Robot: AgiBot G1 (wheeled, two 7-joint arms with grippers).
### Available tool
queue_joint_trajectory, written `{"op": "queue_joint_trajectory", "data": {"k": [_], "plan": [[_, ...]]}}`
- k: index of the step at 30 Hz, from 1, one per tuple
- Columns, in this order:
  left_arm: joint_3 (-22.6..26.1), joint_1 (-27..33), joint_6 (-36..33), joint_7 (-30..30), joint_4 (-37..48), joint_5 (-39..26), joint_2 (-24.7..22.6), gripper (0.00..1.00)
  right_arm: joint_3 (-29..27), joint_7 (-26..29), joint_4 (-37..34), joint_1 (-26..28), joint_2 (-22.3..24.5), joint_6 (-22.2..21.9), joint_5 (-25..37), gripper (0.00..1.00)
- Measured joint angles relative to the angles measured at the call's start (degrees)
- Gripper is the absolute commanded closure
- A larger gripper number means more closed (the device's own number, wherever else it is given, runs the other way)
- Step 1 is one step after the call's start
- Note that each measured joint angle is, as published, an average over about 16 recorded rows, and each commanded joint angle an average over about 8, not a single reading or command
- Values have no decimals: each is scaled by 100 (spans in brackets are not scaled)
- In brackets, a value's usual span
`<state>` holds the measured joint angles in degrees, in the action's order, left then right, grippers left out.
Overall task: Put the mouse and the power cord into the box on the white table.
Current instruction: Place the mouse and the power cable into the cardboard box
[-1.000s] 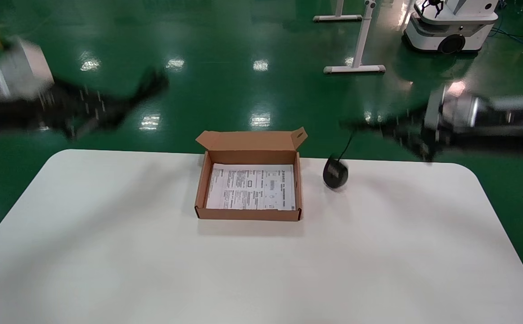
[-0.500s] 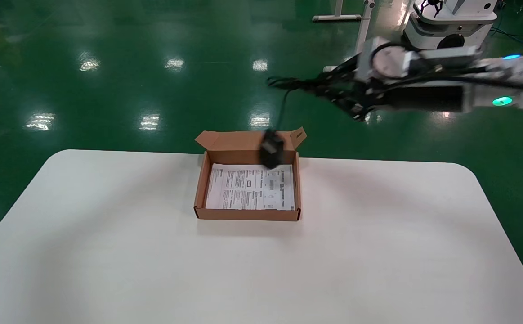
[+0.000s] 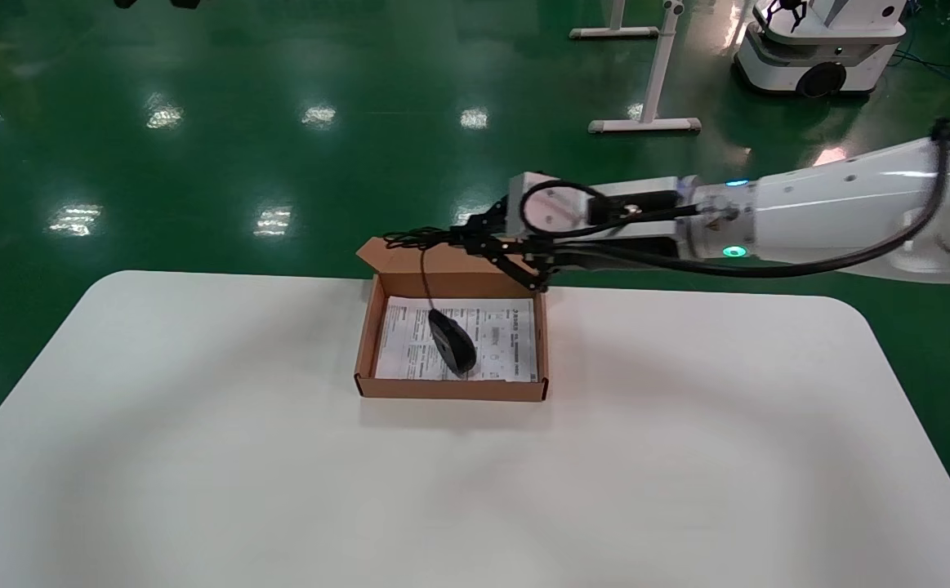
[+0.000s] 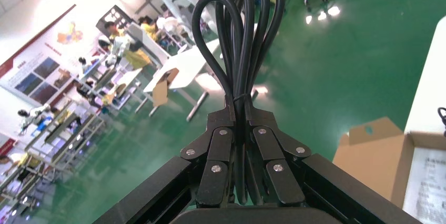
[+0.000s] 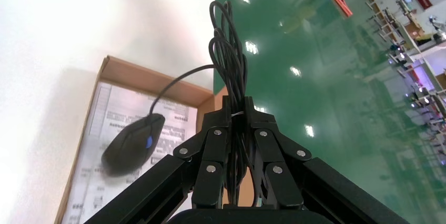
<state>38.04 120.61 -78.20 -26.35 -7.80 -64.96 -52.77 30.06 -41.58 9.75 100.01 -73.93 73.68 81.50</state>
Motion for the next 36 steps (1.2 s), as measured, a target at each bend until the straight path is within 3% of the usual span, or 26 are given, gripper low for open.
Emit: {"op": "queue_joint_trajectory", "data": {"k": [4,7,9,14,16,36], "plan": [[32,27,-17,16,31,-49,49,100,67,-62,2,-102,-152,-157,81,98],[52,42,-28,25,50,-79,80,100,121,-92,13,-170,-233,-258,134,91],[64,50,-37,30,60,-96,99,100,157,-105,26,-211,-270,-318,164,74],[90,71,-67,40,74,-135,150,100,243,-99,79,-294,-322,-426,208,17],[102,78,-83,44,75,-152,170,100,272,-84,106,-316,-329,-450,212,2],[265,30,-323,161,0,-368,264,100,429,36,238,-332,-256,-498,71,0]]}}
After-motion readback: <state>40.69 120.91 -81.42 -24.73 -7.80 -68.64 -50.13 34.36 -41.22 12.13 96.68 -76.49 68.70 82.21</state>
